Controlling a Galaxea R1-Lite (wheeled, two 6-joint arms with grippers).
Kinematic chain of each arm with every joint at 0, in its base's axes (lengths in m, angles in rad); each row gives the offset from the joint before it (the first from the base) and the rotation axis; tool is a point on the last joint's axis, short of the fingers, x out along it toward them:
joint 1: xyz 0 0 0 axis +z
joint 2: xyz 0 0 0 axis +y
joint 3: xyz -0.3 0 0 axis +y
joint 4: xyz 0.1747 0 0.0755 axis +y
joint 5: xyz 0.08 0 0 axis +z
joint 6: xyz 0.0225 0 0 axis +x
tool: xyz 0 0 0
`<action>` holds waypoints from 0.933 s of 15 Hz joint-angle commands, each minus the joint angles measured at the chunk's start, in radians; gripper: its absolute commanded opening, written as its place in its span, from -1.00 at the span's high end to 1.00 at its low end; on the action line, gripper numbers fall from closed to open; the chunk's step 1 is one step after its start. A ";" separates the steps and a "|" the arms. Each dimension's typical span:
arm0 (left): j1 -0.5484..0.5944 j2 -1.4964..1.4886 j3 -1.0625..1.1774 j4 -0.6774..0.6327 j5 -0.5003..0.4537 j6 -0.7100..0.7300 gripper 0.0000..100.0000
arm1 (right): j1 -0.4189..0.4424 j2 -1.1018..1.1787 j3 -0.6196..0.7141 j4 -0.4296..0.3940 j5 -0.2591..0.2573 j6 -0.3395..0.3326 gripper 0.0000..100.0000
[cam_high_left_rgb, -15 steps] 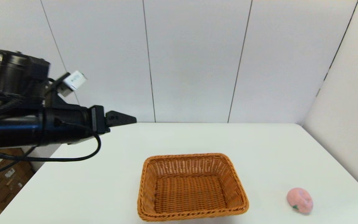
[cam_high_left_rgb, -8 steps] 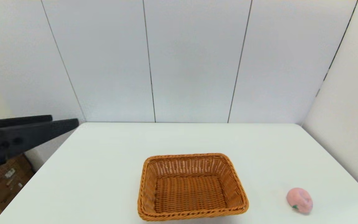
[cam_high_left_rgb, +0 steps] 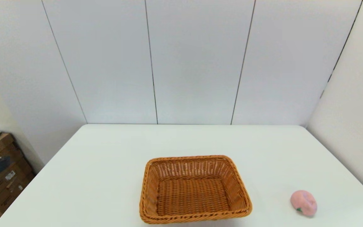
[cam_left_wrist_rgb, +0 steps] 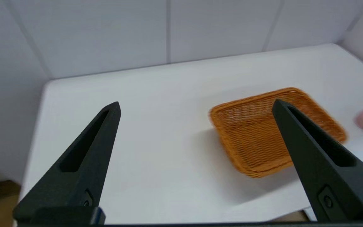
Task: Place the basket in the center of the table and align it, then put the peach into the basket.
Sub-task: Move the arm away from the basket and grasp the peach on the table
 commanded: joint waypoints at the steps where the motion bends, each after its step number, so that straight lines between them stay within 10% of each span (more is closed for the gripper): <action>1: 0.107 -0.260 0.178 0.002 0.009 0.044 -1.00 | 0.000 0.000 0.000 0.000 0.000 0.000 -1.00; 14: 0.197 -0.665 0.606 -0.041 0.072 0.021 -1.00 | 0.000 0.000 0.000 -0.002 0.000 0.000 -1.00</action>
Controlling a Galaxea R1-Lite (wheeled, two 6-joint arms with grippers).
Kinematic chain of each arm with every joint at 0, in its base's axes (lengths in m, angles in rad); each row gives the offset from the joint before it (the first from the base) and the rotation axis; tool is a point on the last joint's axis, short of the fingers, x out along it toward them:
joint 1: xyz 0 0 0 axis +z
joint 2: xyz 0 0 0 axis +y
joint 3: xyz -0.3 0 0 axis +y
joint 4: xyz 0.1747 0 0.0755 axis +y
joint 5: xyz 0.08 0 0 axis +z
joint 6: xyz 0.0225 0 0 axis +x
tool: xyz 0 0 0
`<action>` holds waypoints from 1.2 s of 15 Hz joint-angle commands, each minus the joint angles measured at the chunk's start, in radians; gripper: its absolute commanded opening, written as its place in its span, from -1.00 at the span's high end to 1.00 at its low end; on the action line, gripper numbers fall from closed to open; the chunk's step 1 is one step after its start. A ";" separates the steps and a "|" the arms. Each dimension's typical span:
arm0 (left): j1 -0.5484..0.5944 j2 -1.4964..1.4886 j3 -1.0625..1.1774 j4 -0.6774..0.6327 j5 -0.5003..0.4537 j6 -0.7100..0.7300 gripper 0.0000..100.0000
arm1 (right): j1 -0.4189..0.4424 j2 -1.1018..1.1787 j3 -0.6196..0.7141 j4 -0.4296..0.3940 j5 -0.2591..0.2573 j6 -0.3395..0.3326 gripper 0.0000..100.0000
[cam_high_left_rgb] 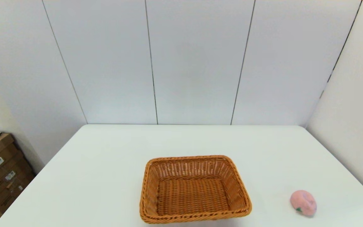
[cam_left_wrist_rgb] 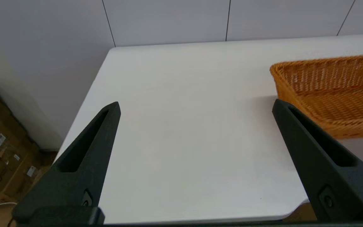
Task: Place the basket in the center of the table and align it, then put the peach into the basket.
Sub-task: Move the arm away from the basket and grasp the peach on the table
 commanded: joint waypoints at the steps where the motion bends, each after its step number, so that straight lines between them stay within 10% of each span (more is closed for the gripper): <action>1: -0.004 -0.074 0.115 -0.075 0.081 -0.029 -1.00 | 0.000 0.000 0.000 0.000 0.000 0.000 -1.00; 8: -0.004 -0.074 0.133 -0.137 0.083 -0.086 -1.00 | 0.000 0.084 -0.155 0.113 0.008 -0.026 -1.00; 18: -0.004 -0.074 0.133 -0.137 0.085 -0.083 -1.00 | 0.000 1.285 -0.359 0.175 -0.023 -0.092 -1.00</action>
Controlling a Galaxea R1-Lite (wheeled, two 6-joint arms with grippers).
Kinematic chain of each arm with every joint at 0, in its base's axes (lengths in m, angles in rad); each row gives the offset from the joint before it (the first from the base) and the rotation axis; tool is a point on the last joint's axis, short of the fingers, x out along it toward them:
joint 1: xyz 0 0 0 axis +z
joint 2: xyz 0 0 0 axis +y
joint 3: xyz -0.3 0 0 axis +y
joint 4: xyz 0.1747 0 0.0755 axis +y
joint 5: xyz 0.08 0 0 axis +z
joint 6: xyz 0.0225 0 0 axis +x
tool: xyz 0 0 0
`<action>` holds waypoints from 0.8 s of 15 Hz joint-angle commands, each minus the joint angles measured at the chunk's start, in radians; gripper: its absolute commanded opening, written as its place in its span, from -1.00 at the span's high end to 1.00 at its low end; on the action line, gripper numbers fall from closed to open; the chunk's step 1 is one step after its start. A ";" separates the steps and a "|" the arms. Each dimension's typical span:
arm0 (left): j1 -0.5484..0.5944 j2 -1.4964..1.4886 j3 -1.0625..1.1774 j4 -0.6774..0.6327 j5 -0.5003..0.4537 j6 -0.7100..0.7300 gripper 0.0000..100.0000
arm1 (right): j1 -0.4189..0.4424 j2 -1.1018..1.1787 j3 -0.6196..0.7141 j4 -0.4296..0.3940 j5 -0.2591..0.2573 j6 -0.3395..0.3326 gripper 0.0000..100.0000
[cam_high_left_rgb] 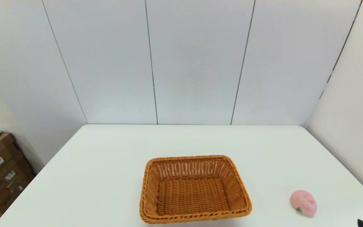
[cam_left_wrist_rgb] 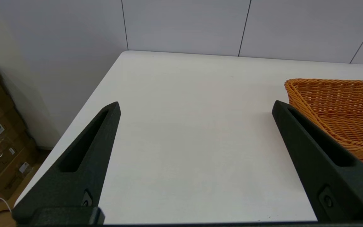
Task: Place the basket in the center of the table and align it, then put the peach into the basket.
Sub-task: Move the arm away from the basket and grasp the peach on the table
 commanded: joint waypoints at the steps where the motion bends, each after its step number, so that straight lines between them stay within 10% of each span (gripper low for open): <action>1: 0.000 0.000 0.000 0.000 0.001 -0.001 -1.00 | 0.004 0.742 -0.065 0.000 -0.020 -0.046 -1.00; 8: 0.000 0.000 0.000 0.000 0.001 -0.004 -1.00 | 0.004 1.136 -0.092 -0.276 -0.006 -0.043 -1.00; 12: 0.000 0.000 0.000 0.000 0.001 -0.002 -1.00 | 0.004 1.176 -0.166 -0.290 -0.006 -0.037 -1.00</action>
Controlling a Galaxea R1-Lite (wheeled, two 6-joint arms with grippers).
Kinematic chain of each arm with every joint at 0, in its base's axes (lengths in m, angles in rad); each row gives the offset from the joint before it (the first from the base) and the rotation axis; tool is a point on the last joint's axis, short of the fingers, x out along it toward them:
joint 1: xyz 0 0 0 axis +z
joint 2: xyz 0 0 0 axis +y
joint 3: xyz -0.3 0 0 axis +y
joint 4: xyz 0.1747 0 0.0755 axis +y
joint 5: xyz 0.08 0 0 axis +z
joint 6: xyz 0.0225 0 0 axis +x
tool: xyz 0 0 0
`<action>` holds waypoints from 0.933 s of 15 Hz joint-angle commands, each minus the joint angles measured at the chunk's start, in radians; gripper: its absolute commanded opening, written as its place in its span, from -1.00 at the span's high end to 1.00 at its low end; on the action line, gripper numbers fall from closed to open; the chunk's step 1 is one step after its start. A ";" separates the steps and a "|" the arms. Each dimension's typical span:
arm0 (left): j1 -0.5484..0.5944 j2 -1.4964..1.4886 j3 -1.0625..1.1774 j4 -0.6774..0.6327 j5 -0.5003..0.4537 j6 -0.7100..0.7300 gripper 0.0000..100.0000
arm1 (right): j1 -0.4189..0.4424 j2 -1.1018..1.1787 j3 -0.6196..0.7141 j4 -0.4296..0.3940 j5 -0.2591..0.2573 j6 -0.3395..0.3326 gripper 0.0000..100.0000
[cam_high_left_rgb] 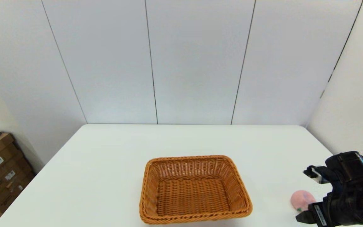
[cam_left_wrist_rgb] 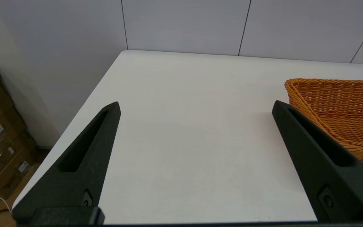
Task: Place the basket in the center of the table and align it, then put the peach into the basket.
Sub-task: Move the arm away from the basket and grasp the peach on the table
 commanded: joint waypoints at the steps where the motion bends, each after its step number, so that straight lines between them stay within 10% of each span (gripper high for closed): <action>1: 0.000 0.000 0.000 0.000 0.001 0.000 -1.00 | 0.000 0.114 -0.074 0.003 -0.002 0.011 -1.00; 7: 0.000 0.000 0.000 0.000 0.001 0.001 -1.00 | -0.001 0.177 -0.120 -0.009 -0.003 0.022 -1.00; 8: 0.000 0.000 0.000 0.000 0.001 0.000 -1.00 | -0.001 0.181 -0.128 -0.009 -0.003 0.032 1.00; 14: 0.000 0.000 0.000 0.000 0.001 0.000 -1.00 | -0.001 0.169 -0.142 -0.011 -0.003 0.034 1.00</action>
